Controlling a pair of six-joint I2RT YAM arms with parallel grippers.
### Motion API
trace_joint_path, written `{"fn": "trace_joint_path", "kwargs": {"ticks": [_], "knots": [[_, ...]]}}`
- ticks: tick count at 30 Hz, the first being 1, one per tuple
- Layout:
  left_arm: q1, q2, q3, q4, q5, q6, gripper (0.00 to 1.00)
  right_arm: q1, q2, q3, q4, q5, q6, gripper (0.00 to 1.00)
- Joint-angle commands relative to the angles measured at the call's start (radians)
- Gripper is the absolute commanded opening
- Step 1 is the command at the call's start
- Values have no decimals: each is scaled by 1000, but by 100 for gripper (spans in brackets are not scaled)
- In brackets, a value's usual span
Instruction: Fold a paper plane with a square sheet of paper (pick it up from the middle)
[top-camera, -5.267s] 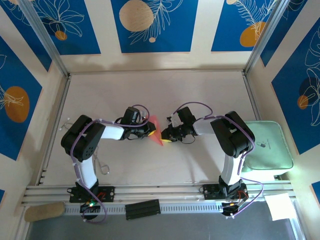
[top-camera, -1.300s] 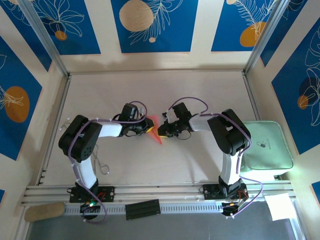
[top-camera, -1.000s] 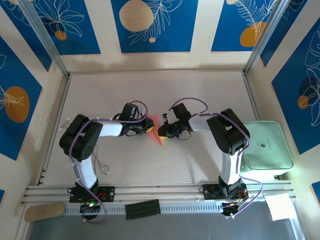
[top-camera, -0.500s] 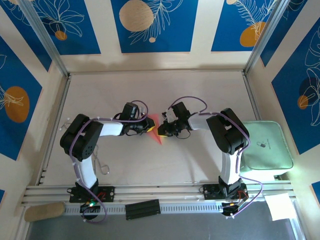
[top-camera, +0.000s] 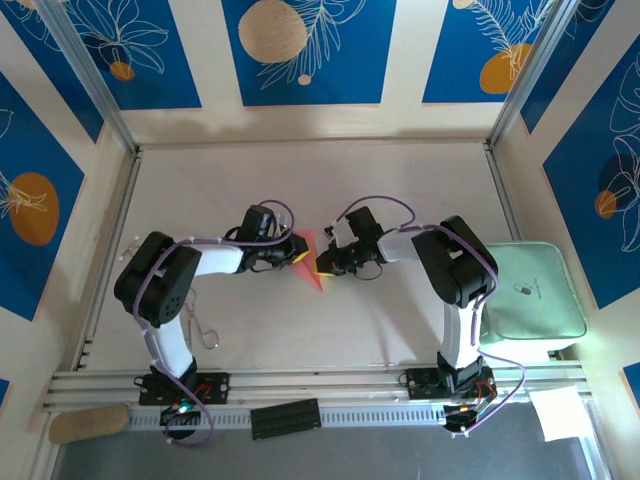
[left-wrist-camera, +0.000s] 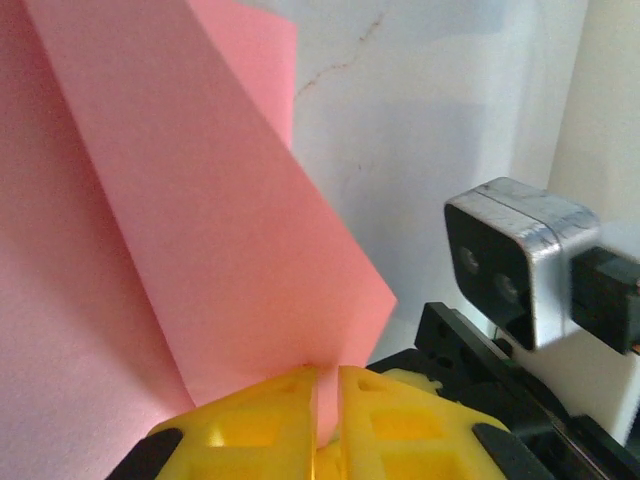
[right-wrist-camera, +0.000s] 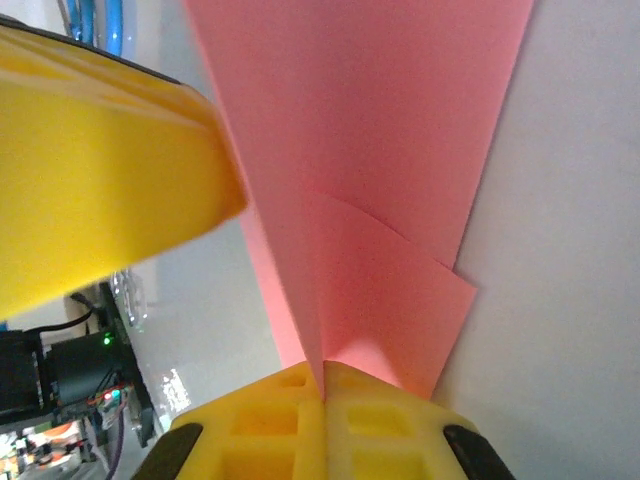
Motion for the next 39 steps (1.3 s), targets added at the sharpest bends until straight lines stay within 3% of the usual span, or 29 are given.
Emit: {"fn": "trace_joint_path", "kwargs": {"ticks": [1, 32, 39], "knots": [[5, -32, -35, 46, -2, -2, 14, -15, -1, -31, 28, -84, 9, 0], [-37, 95, 19, 124, 46, -31, 14, -49, 23, -56, 40, -105, 55, 0], [-38, 115, 25, 123, 47, -33, 14, -49, 16, -52, 20, -93, 50, 8]]}}
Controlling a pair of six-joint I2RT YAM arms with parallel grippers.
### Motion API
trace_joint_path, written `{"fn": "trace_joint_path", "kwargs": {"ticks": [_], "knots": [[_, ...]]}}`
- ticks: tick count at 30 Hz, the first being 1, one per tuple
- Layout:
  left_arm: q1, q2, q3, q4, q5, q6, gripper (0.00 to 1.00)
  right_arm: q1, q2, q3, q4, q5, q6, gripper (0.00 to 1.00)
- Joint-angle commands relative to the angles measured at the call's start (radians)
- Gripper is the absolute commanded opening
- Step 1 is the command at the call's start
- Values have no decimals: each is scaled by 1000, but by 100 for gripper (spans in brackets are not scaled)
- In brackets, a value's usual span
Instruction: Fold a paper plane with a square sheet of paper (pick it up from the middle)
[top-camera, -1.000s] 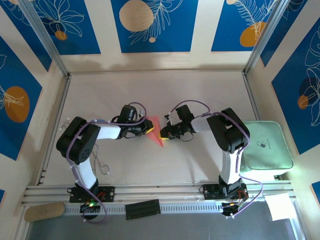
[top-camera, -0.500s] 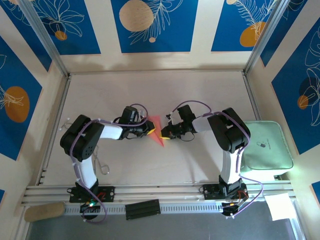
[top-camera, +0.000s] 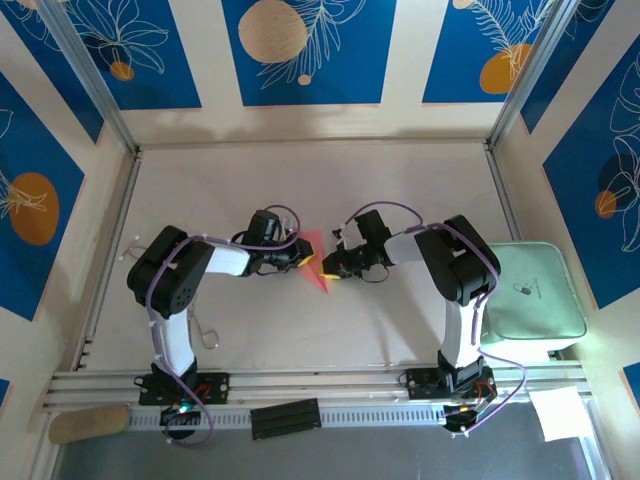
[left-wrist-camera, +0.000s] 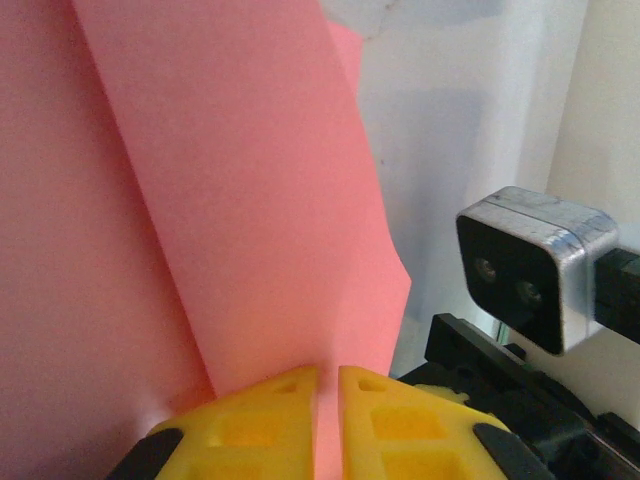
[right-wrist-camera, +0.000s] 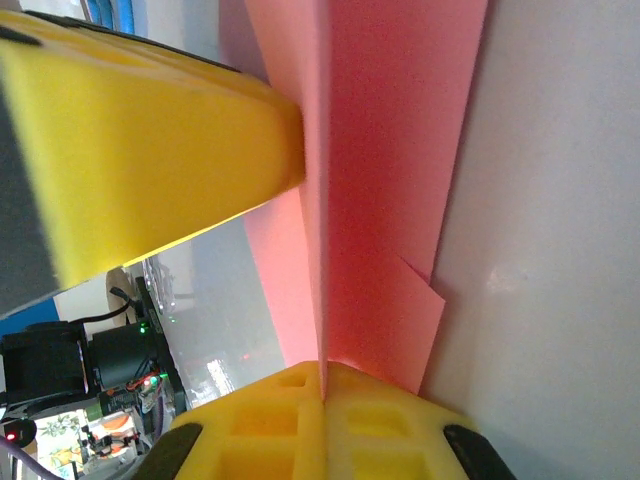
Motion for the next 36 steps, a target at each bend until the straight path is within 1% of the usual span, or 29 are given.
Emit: {"fn": "trace_joint_path", "kwargs": {"ticks": [1, 12, 18, 30, 36], "knots": [[-7, 18, 24, 7, 25, -4, 14, -5, 9, 4, -38, -16, 4, 9], [-7, 21, 29, -5, 21, -1, 14, -5, -54, 10, -117, -6, 25, 17], [-7, 25, 30, -10, 17, -3, 14, -5, -85, -5, -153, 8, 27, 20], [-7, 26, 33, -11, 20, -4, 14, 7, -66, 8, -196, 61, 0, 20], [-6, 19, 33, -12, 21, -2, 14, 11, -54, 10, -211, 89, -6, 17]]}}
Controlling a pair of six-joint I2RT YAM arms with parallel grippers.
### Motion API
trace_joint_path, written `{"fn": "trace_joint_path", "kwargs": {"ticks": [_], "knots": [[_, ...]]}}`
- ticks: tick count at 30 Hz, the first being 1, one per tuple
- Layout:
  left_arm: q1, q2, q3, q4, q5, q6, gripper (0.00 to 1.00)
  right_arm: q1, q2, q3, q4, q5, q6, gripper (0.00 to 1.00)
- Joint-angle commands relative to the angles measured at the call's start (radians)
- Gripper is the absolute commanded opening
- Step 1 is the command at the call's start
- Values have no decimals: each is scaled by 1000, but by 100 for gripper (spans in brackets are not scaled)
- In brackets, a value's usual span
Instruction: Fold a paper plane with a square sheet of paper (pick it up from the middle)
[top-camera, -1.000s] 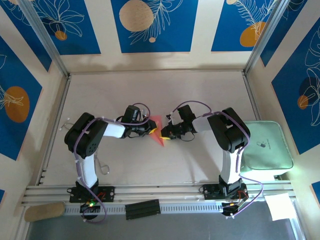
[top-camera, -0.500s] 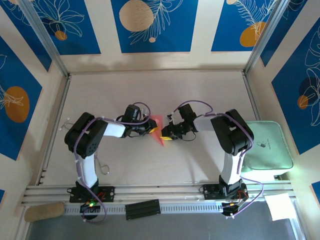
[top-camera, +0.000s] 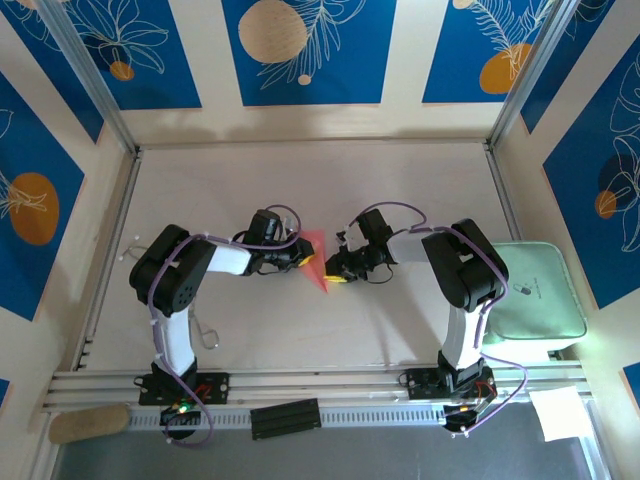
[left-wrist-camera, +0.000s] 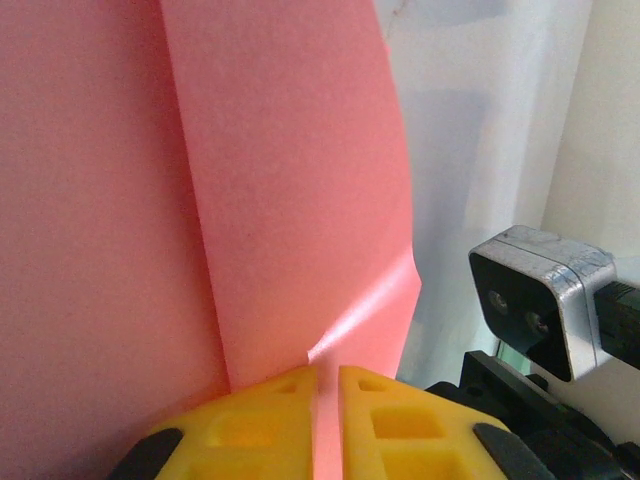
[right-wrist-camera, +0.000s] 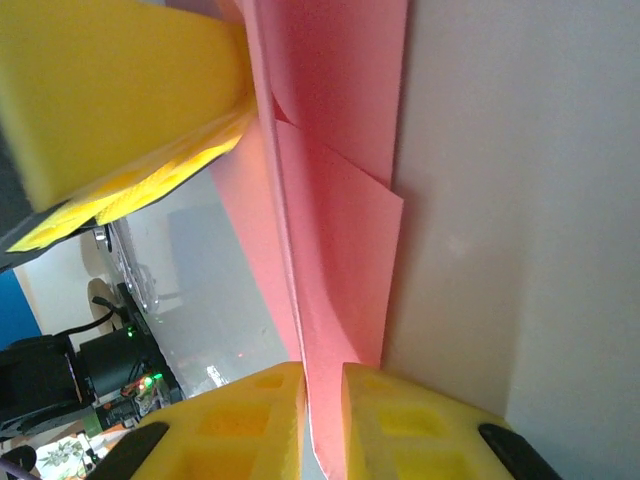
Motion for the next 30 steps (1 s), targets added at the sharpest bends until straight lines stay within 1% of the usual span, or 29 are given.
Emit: {"fn": "trace_joint_path", "kwargs": {"ticks": [1, 12, 23, 30], "knots": [[-6, 3, 19, -12, 19, -3, 14, 8, 11, 4, -40, 19, -19, 16], [-7, -38, 6, -21, 26, 8, 15, 7, 11, -5, -42, 56, -17, 8], [-17, -8, 32, -24, 45, 7, 15, 8, 17, -1, -50, 68, -17, 7], [-21, 15, 51, -66, 37, 16, 15, 8, 18, 7, -54, 68, -17, 7]]}}
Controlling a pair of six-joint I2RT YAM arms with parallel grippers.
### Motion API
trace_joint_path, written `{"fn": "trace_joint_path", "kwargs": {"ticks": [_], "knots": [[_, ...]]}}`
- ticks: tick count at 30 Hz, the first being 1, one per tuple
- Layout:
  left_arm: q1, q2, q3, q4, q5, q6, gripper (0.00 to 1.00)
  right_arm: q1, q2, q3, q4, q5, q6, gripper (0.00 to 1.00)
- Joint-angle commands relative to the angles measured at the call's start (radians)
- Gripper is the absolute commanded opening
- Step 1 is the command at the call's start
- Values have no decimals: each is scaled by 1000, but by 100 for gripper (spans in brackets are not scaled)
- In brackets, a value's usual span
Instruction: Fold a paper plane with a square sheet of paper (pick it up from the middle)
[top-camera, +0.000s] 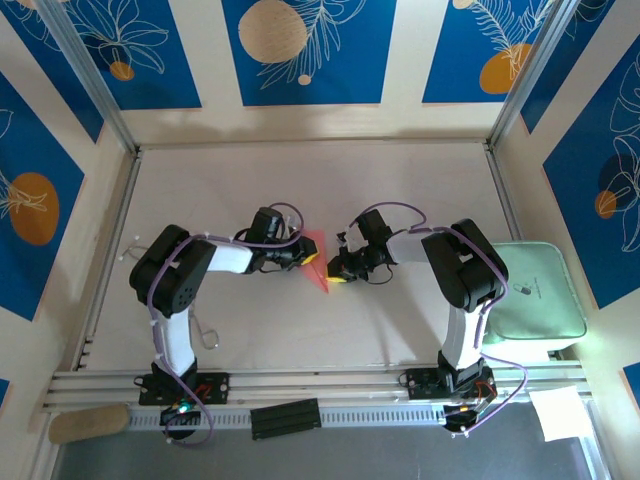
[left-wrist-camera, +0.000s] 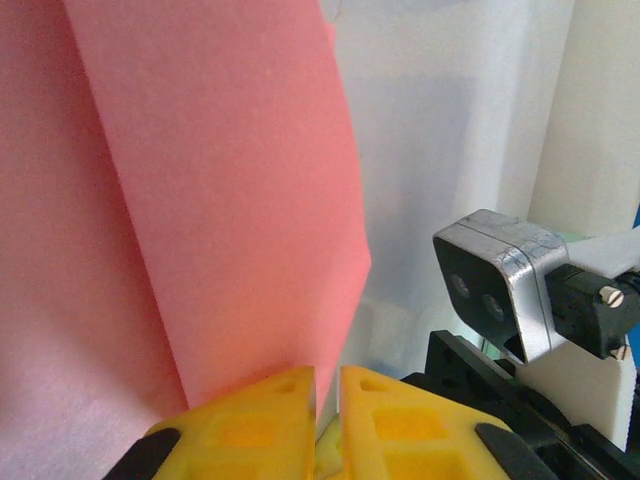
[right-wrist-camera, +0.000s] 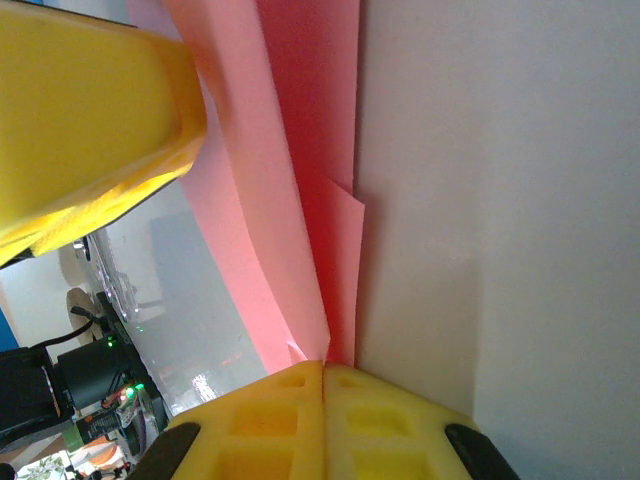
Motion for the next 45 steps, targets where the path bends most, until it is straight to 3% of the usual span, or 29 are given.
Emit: {"fn": "trace_joint_path", "kwargs": {"ticks": [1, 10, 16, 21, 32, 45], "knots": [[-8, 20, 24, -48, 10, 17, 15, 7, 17, 8, -41, 27, -10, 7], [-8, 44, 39, -86, 1, 22, 14, 8, 3, 16, -51, 24, -7, 9], [-8, 50, 44, -125, -12, 32, 14, 3, -60, 10, -63, 23, 13, 20], [-7, 51, 47, -147, -19, 36, 14, 3, -135, -5, -67, 45, 46, 22], [-8, 58, 49, -159, -25, 32, 14, 72, -121, 7, -55, 49, 65, 12], [-9, 61, 48, -162, -25, 28, 14, 100, -55, 11, -64, 98, 69, 11]]}}
